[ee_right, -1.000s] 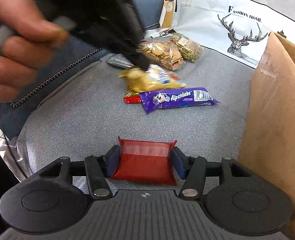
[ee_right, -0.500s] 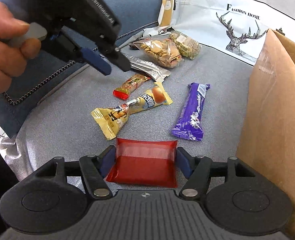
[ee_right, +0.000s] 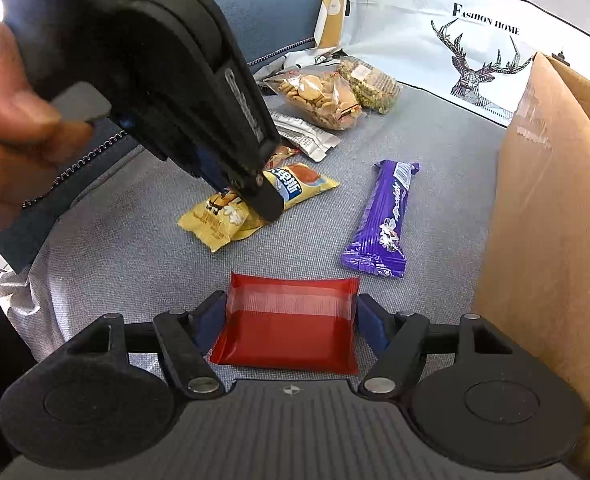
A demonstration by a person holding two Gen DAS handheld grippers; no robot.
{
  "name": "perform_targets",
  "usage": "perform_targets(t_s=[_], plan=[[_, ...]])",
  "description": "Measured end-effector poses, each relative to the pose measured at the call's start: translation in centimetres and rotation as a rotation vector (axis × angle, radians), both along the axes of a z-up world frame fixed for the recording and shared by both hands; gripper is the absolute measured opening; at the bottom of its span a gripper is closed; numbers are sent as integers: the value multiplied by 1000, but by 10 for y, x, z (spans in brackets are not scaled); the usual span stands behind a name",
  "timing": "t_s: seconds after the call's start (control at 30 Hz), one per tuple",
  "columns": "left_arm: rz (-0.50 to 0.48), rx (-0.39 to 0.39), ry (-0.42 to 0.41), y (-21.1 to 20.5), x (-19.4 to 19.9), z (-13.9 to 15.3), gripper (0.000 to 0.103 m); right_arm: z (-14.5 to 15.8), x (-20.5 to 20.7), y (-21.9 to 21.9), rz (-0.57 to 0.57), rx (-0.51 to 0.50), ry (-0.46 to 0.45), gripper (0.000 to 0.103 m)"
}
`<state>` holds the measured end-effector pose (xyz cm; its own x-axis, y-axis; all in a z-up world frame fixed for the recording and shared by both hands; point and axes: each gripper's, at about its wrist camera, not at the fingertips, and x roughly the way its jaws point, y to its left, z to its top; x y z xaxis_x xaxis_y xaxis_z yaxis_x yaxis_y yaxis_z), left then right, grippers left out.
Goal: Organize snacks
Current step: 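Grasp the yellow snack bar with the left gripper while the right gripper grasps the red wafer pack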
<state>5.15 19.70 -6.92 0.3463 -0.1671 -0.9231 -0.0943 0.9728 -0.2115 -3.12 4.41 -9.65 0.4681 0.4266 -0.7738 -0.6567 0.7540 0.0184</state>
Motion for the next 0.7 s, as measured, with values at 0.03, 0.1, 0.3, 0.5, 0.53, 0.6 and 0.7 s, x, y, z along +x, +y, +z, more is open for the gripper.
perform_targets(t_s=[0.03, 0.1, 0.3, 0.5, 0.53, 0.6, 0.7], plan=[[-5, 8, -4, -1, 1, 0, 17, 0, 0, 0, 0, -2, -2, 72], [-16, 17, -12, -5, 2, -1, 17, -1, -1, 1, 1, -4, -6, 72], [-31, 20, -25, -6, 3, -2, 9, -1, -4, 1, 9, -7, -26, 67], [19, -52, -88, 0, 0, 12, 8, 5, -11, -1, 23, -4, -92, 56], [30, -61, -102, 1, -2, 15, 8, 7, -13, -2, 25, -1, -107, 56], [58, -76, -137, 6, -5, 23, 8, 11, -17, -3, 30, 2, -144, 56], [115, -109, -208, 14, -12, 37, 8, 18, -24, -5, 36, 10, -193, 55]])
